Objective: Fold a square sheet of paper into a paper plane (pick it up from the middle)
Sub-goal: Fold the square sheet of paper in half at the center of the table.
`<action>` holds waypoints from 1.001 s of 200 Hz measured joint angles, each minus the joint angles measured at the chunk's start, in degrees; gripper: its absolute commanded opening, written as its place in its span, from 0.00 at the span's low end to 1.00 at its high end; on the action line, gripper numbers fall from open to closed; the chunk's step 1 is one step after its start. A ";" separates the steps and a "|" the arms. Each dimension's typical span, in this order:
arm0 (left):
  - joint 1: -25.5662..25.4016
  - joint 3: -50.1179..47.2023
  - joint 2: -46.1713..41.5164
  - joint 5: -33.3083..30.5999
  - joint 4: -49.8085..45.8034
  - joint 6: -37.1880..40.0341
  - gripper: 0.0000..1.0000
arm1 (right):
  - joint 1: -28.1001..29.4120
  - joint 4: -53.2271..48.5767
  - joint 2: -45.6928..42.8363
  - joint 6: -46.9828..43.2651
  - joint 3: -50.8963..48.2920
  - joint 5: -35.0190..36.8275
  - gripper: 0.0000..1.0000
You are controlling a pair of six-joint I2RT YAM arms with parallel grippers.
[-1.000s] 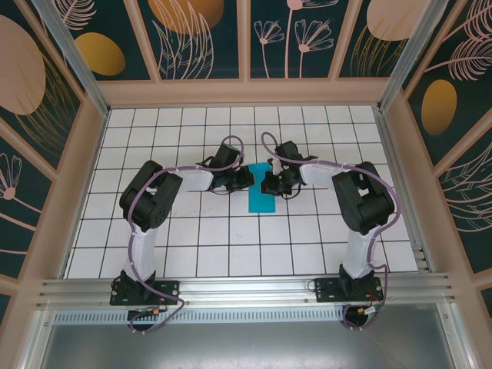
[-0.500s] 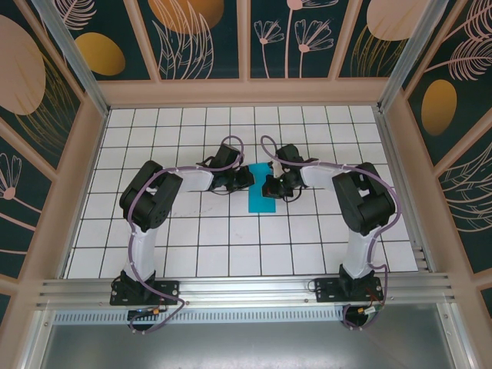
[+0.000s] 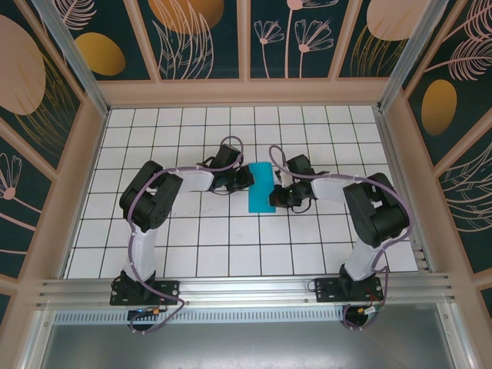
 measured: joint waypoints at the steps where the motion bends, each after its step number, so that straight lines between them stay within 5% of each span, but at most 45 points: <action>1: 0.00 0.00 0.00 -0.02 0.00 0.02 0.08 | -0.02 0.04 -0.07 0.00 -0.07 0.00 0.01; 137: 0.00 -0.85 -0.15 0.02 1.36 -0.15 0.08 | -2.91 -0.20 -9.73 7.04 -2.19 -1.09 0.03; 200: 0.00 -1.25 -0.20 0.09 2.14 -0.15 0.08 | -3.13 9.90 2.54 13.25 7.23 -2.27 0.02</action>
